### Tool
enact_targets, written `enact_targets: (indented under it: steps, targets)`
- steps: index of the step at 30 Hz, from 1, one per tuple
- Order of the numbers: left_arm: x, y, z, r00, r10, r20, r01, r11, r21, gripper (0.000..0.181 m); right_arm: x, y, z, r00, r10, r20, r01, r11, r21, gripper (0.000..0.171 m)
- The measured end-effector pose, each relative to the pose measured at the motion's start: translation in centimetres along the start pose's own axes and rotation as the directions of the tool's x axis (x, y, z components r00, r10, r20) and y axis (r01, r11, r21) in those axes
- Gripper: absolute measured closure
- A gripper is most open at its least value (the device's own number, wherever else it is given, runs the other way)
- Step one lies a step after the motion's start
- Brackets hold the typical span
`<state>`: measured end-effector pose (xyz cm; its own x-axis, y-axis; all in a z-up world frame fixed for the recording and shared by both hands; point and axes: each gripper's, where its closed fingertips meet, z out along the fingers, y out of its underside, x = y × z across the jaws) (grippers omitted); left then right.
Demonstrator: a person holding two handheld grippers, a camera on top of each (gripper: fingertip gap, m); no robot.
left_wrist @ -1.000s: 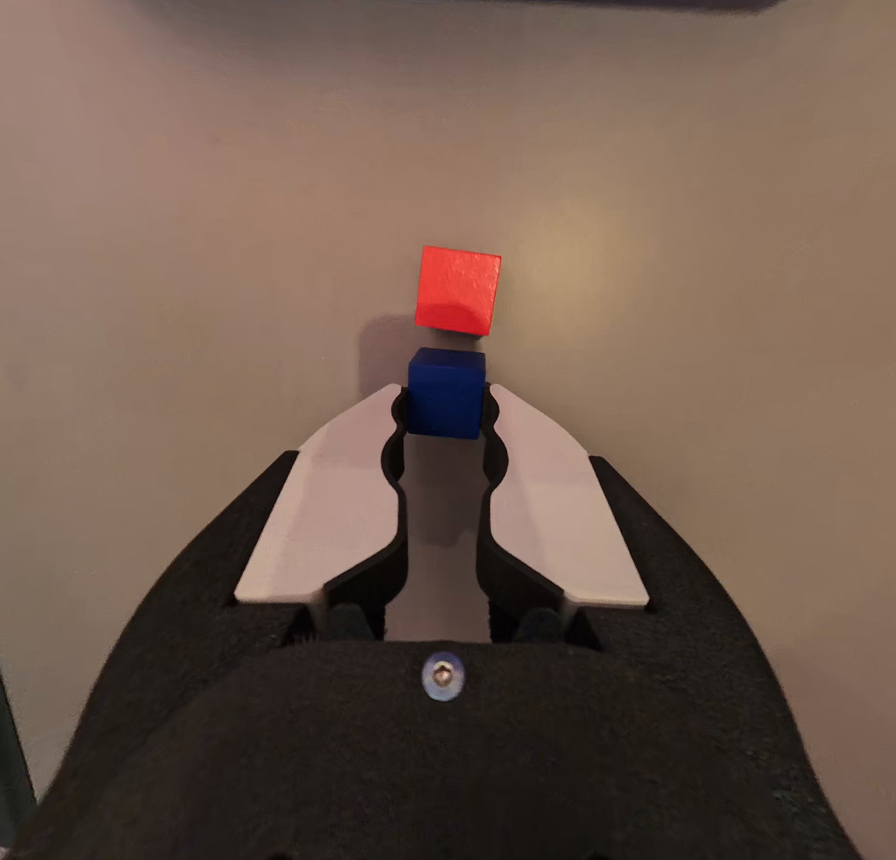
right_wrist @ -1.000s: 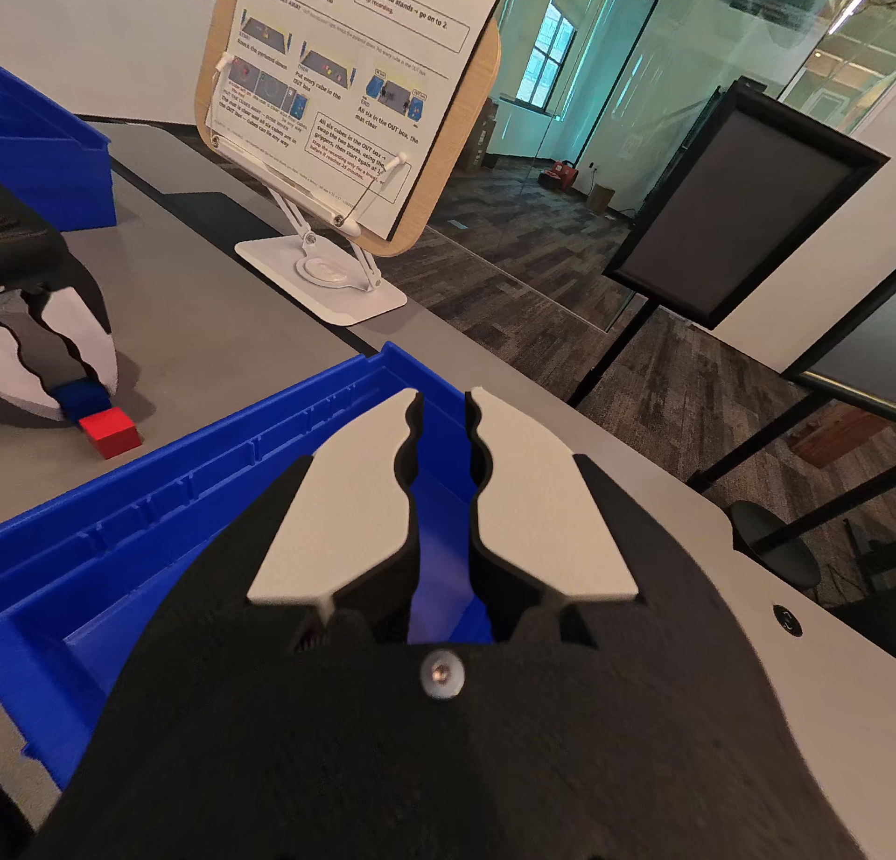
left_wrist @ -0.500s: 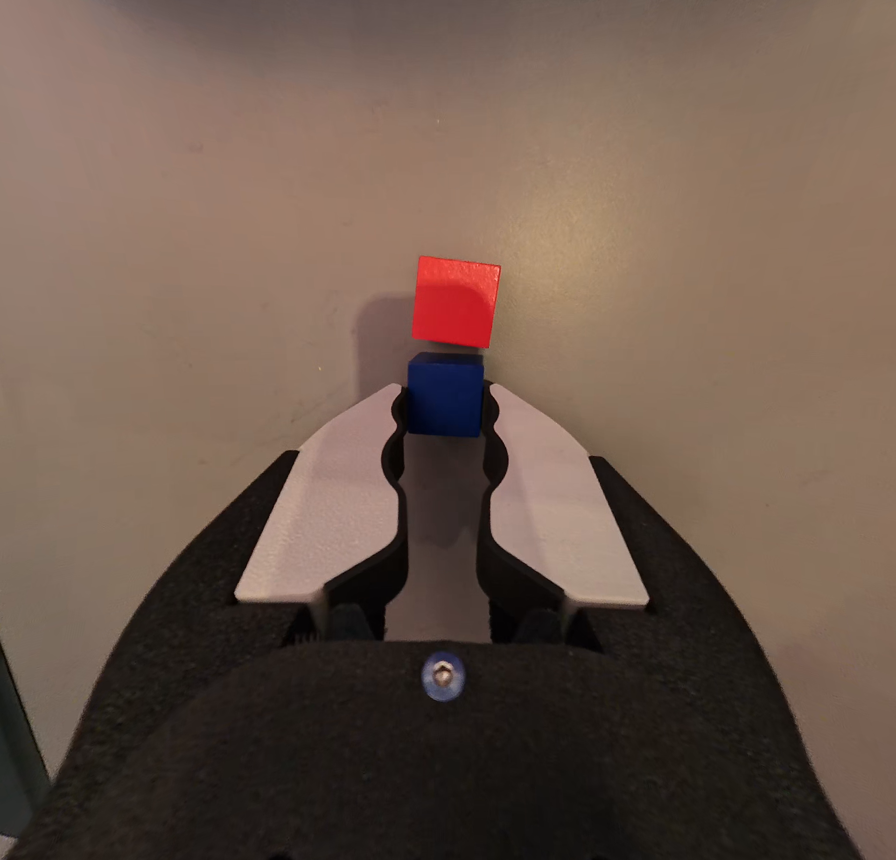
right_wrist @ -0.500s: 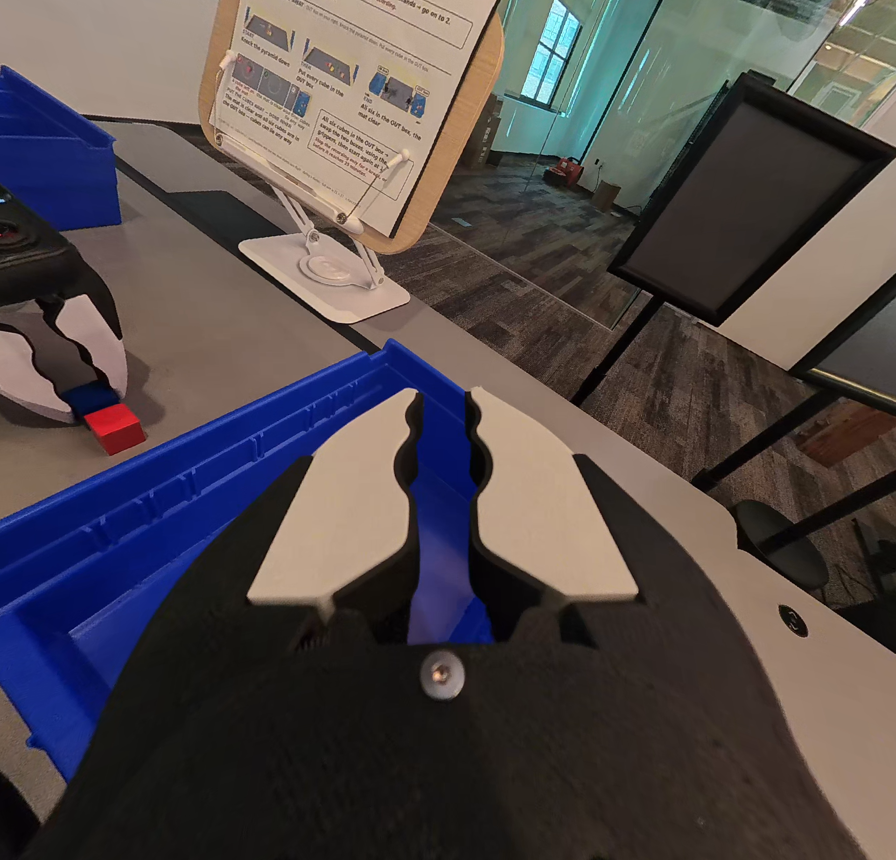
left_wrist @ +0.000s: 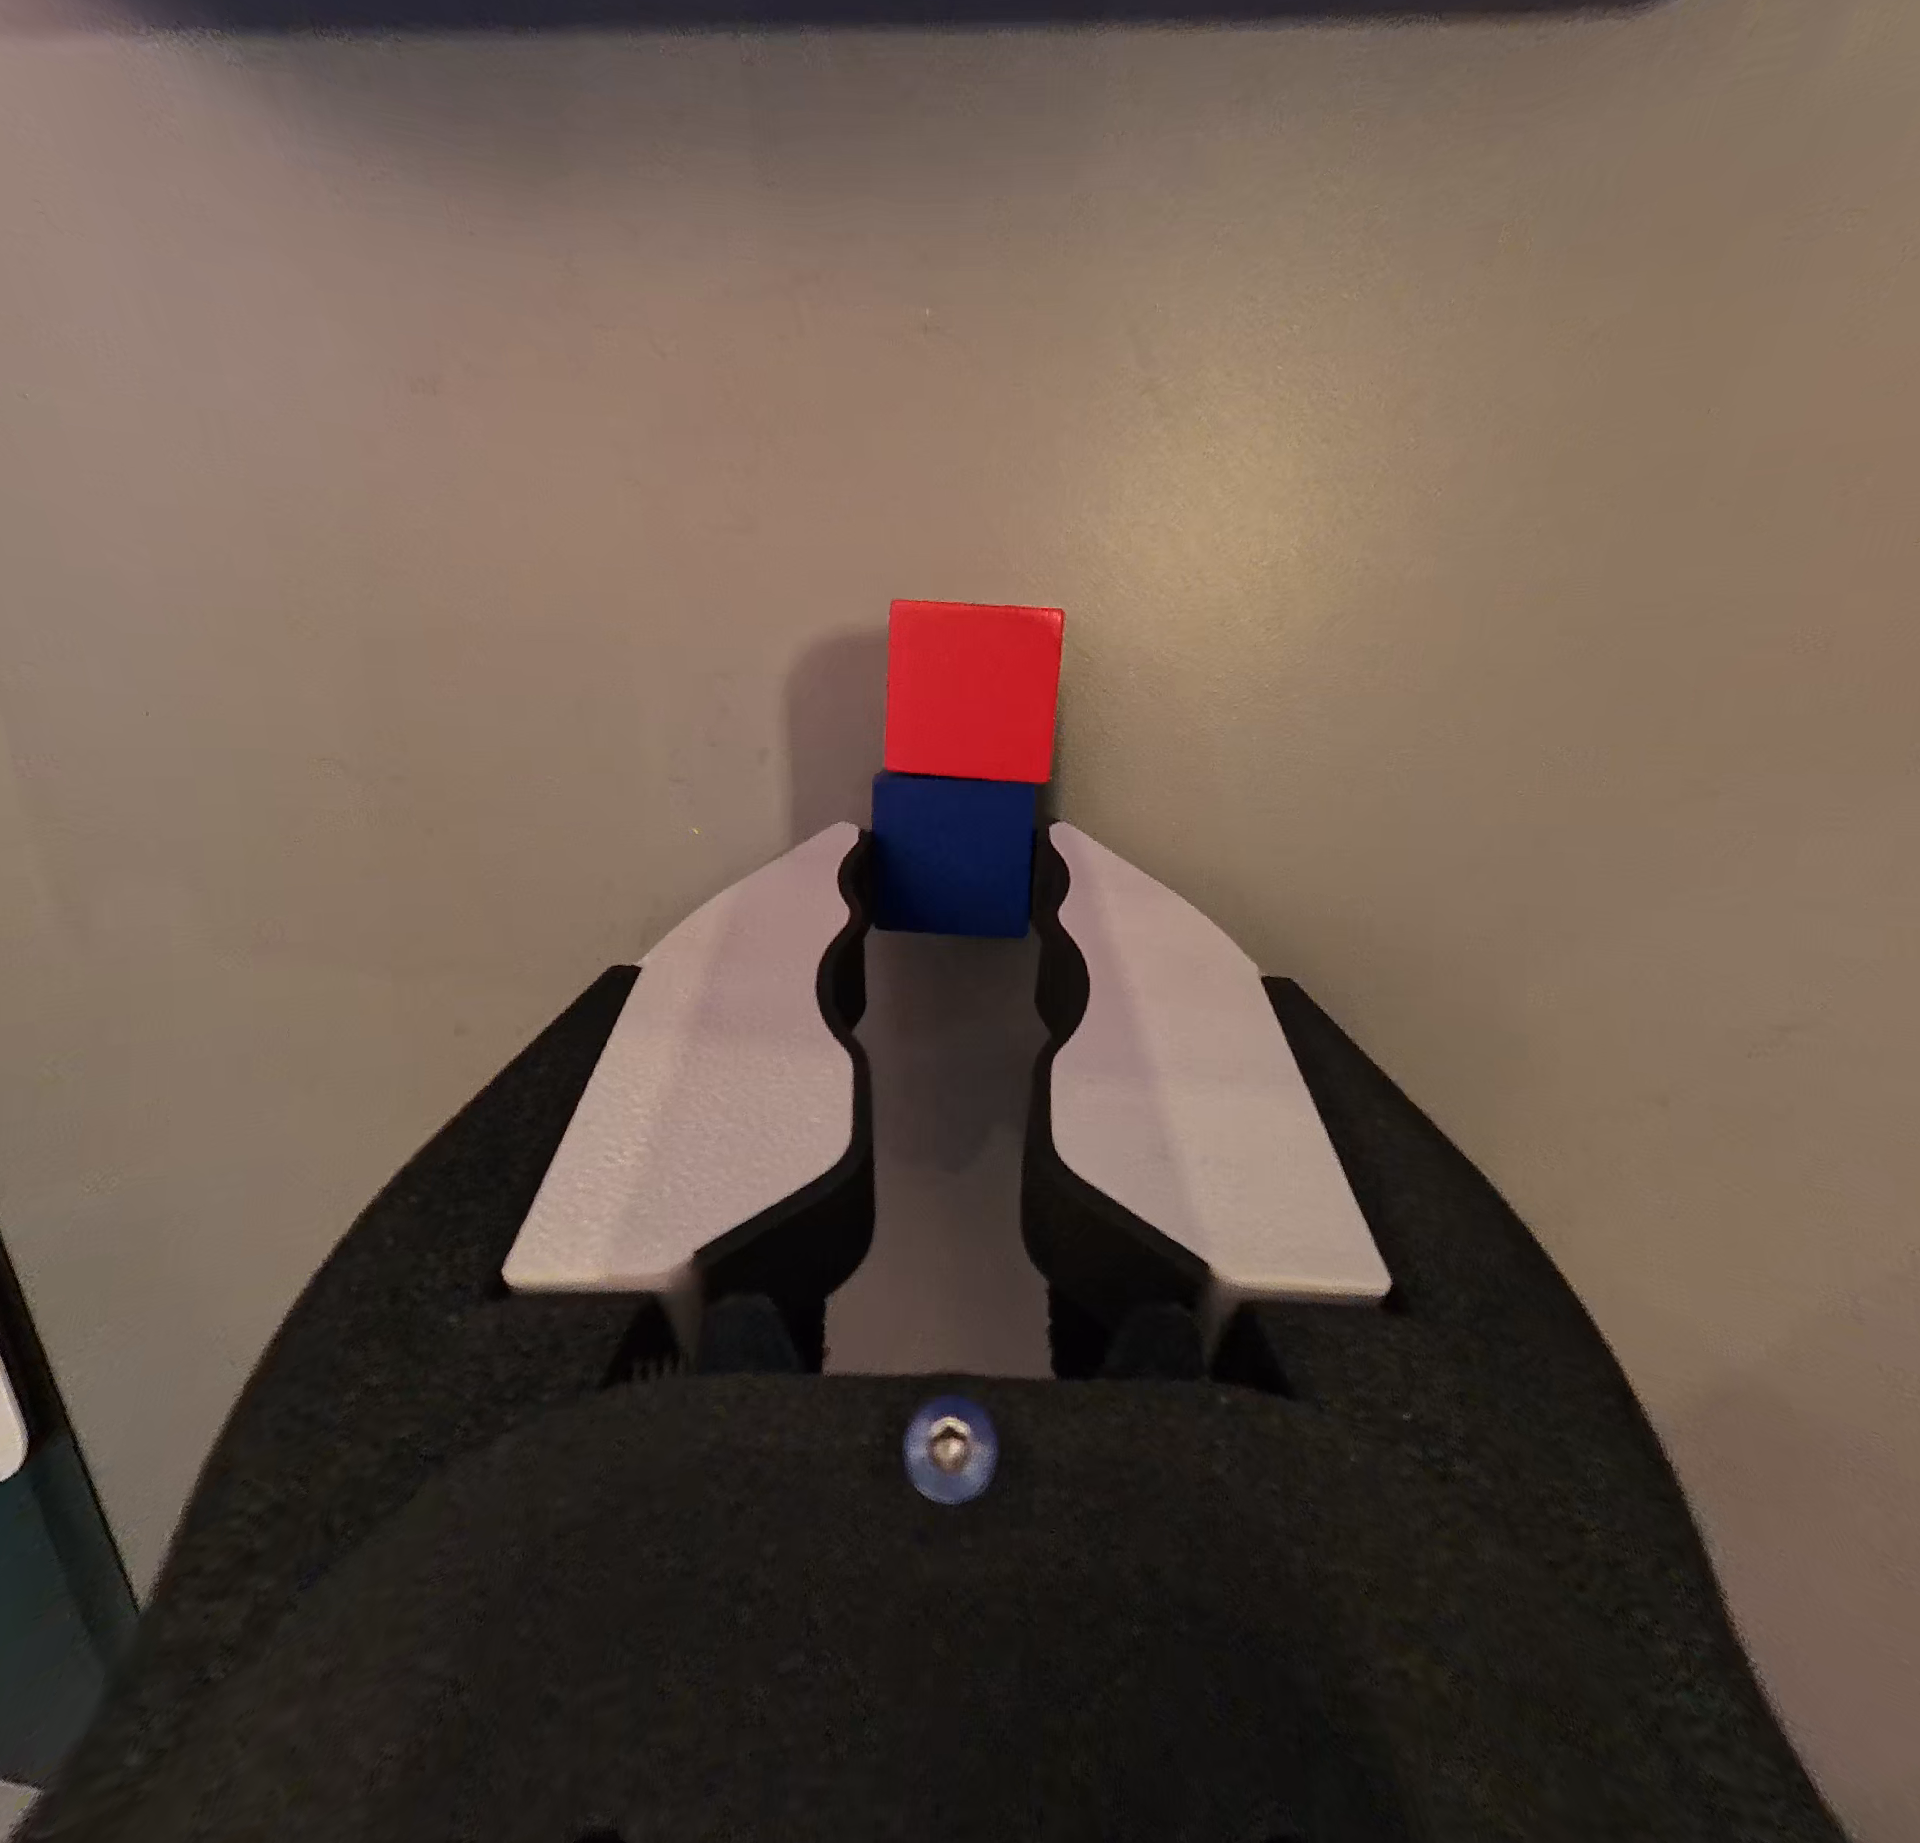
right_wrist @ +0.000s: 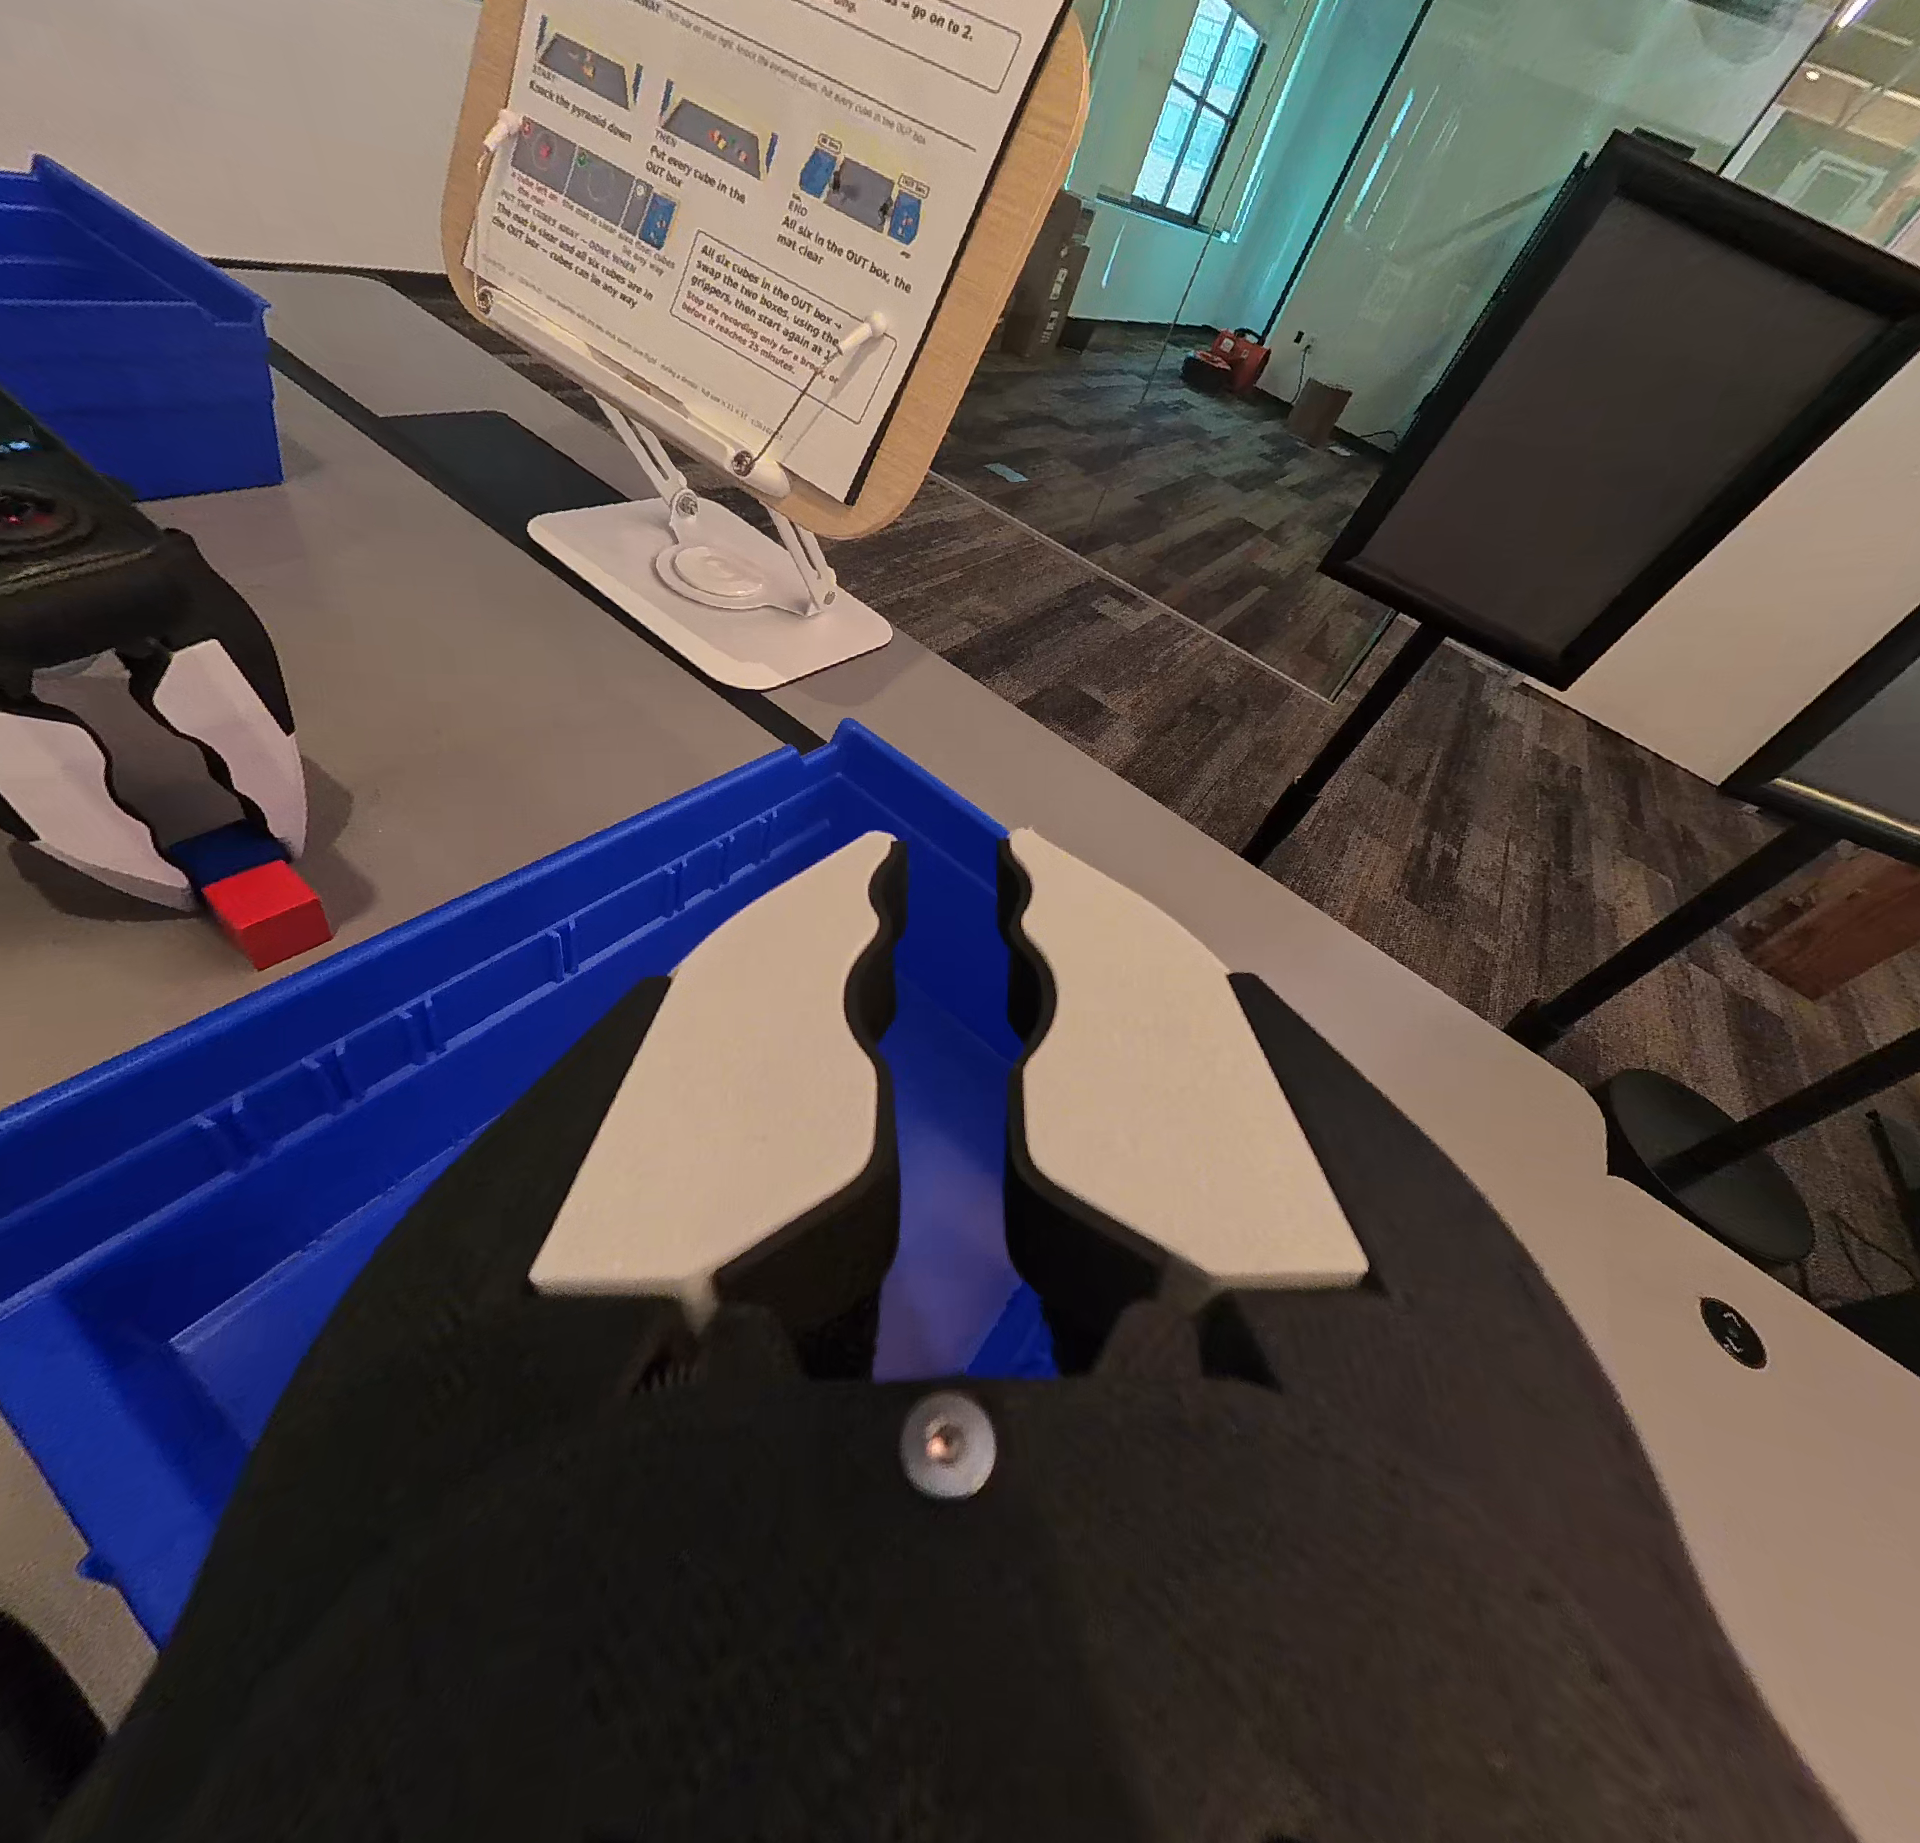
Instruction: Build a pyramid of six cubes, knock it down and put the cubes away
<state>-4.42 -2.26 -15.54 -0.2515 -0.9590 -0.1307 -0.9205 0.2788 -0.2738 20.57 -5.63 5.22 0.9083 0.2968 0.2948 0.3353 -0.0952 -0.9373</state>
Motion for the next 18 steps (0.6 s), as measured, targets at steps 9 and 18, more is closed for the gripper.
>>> enact_targets:
  steps: [9, 18]
  targets:
    - [0.2, 0.1, 0.0, 1.0, 0.025, -0.007, -0.025, 1.0, -0.018, 0.152, 0.0, 0.4, 0.1, 1.0, 0.011, 0.008, -0.011, 1.0, -0.007, 0.154]
    - [0.4, 0.3, 0.1, 0.999, 0.032, -0.012, -0.033, 0.999, -0.031, 0.152, -0.1, 1.1, 0.2, 0.999, 0.025, 0.022, -0.024, 0.999, -0.028, 0.154]
